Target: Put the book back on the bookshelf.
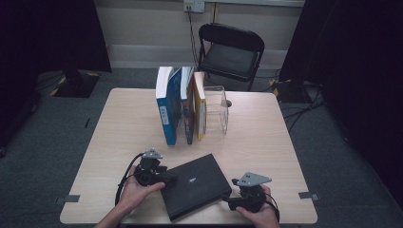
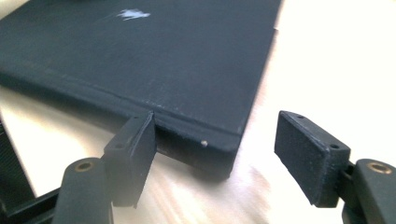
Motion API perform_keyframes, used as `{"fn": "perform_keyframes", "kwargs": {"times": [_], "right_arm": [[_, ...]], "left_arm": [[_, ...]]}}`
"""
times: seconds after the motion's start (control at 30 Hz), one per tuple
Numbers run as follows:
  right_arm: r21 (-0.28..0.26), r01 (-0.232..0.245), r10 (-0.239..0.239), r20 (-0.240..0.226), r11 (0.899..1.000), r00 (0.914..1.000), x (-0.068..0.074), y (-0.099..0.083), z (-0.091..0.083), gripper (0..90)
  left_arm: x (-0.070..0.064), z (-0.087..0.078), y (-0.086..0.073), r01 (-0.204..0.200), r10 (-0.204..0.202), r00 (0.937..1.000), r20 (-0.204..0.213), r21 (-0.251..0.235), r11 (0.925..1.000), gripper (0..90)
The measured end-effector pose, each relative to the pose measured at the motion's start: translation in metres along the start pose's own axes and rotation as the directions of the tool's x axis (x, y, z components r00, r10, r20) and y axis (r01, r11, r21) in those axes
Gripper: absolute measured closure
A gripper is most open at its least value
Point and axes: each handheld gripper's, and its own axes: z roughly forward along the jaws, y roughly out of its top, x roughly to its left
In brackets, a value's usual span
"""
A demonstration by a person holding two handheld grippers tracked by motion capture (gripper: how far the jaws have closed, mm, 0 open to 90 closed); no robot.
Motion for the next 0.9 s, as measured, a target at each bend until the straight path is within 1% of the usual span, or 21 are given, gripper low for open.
{"fn": "perform_keyframes", "kwargs": {"times": [0.03, 0.07, 0.1, 0.13, 0.17, 0.2, 0.27, 0.33, 0.37, 0.4, 0.47, 0.53, 0.63, 0.67, 0.7, 0.77, 0.8, 0.83, 0.87, 0.9], "right_arm": [[0.0, -0.007, 0.007, 0.006, 1.0, 1.0, -0.001, 0.0, 0.0, 29.6], [-0.001, -0.01, 0.01, 0.008, 1.0, 0.9999, -0.002, 0.0, 0.0, 28.9], [-0.001, -0.01, 0.01, 0.008, 1.0, 0.9999, -0.002, 0.0, 0.0, 28.9], [-0.008, -0.017, 0.017, 0.033, 1.0, 0.9993, -0.002, 0.001, 0.0, 28.1], [-0.009, -0.023, 0.024, 0.041, 1.0, 0.9989, -0.003, 0.001, 0.001, 27.0], [-0.01, -0.03, 0.03, 0.046, 1.0, 0.9985, -0.004, 0.002, 0.002, 27.6], [-0.013, -0.031, 0.031, 0.04, 0.999, 0.9987, -0.005, 0.002, 0.002, 28.2], [-0.015, -0.039, 0.039, 0.033, 0.999, 0.9987, -0.005, 0.002, 0.002, 28.5], [0.004, -0.047, 0.047, 0.004, 0.999, 0.9989, -0.005, 0.001, 0.004, 25.5], [0.026, -0.048, 0.049, -0.011, 0.998, 0.9988, -0.004, 0.0, 0.006, 22.2], [0.059, -0.023, 0.025, -0.026, 0.998, 0.9993, 0.001, -0.002, 0.011, 19.2], [0.067, -0.011, 0.012, -0.021, 0.998, 0.9997, 0.003, -0.002, 0.014, 16.0], [0.071, -0.021, 0.025, -0.044, 0.997, 0.9987, 0.0, -0.002, 0.015, 15.9], [0.072, -0.019, 0.022, -0.042, 0.997, 0.9989, 0.0, -0.001, 0.015, 15.6], [0.067, -0.003, 0.005, -0.028, 0.998, 0.9996, 0.0, -0.001, 0.015, 18.9], [0.044, 0.009, -0.009, -0.003, 0.999, 1.0, 0.0, 0.001, 0.014, 27.9], [0.044, 0.009, -0.009, -0.003, 0.999, 1.0, 0.0, 0.001, 0.014, 27.9], [0.039, 0.001, -0.002, 0.024, 0.999, 0.9997, -0.002, 0.002, 0.014, 27.6], [0.037, -0.017, 0.016, 0.032, 0.999, 0.9993, -0.007, 0.003, 0.016, 26.2], [0.037, -0.017, 0.016, 0.032, 0.999, 0.9993, -0.007, 0.003, 0.016, 26.2]], "left_arm": [[-0.002, -0.002, -0.001, -0.014, 0.014, 0.9999, 0.001, 0.013, 0.9998, 36.6], [-0.002, -0.002, -0.001, -0.014, 0.014, 0.9999, 0.001, 0.013, 0.9998, 36.7], [-0.003, -0.003, -0.003, -0.019, 0.019, 0.9997, 0.012, 0.022, 0.9996, 36.7], [-0.004, -0.006, -0.006, -0.023, 0.022, 0.9994, 0.027, 0.027, 0.9994, 36.7], [-0.004, -0.006, -0.006, -0.023, 0.022, 0.9994, 0.027, 0.027, 0.9994, 36.7], [-0.003, -0.007, -0.008, -0.033, 0.032, 0.9989, 0.035, 0.027, 0.9991, 36.7], [-0.003, -0.006, -0.007, -0.017, 0.016, 0.9992, 0.036, 0.019, 0.9997, 37.6], [-0.002, -0.005, -0.006, -0.02, 0.019, 0.9992, 0.035, 0.018, 0.9996, 38.2], [-0.002, -0.002, -0.004, -0.027, 0.027, 0.9988, 0.042, 0.014, 0.9995, 38.2], [-0.002, 0.0, -0.002, -0.032, 0.032, 0.9983, 0.05, 0.006, 0.9995, 38.8], [-0.001, 0.004, 0.002, -0.033, 0.033, 0.9976, 0.06, -0.005, 0.9995, 41.0], [-0.001, 0.008, 0.004, -0.031, 0.032, 0.9968, 0.073, -0.012, 0.9995, 41.7], [0.0, 0.009, 0.005, -0.025, 0.026, 0.9964, 0.081, -0.012, 0.9996, 41.8], [0.0, 0.009, 0.004, -0.033, 0.034, 0.9964, 0.077, -0.013, 0.9994, 41.9], [0.0, 0.008, 0.004, -0.022, 0.022, 0.9964, 0.081, -0.006, 0.9997, 42.0], [-0.001, 0.006, 0.003, -0.029, 0.028, 0.9964, 0.08, 0.001, 0.9996, 41.9], [-0.001, 0.006, 0.001, -0.027, 0.027, 0.996, 0.085, 0.003, 0.9996, 41.9], [-0.002, 0.005, 0.0, -0.021, 0.021, 0.9961, 0.086, 0.003, 0.9998, 41.8], [-0.005, 0.003, -0.003, -0.018, 0.018, 0.9968, 0.078, 0.003, 0.9998, 41.3], [-0.005, 0.003, -0.003, -0.018, 0.018, 0.9968, 0.078, 0.003, 0.9998, 41.0]]}}
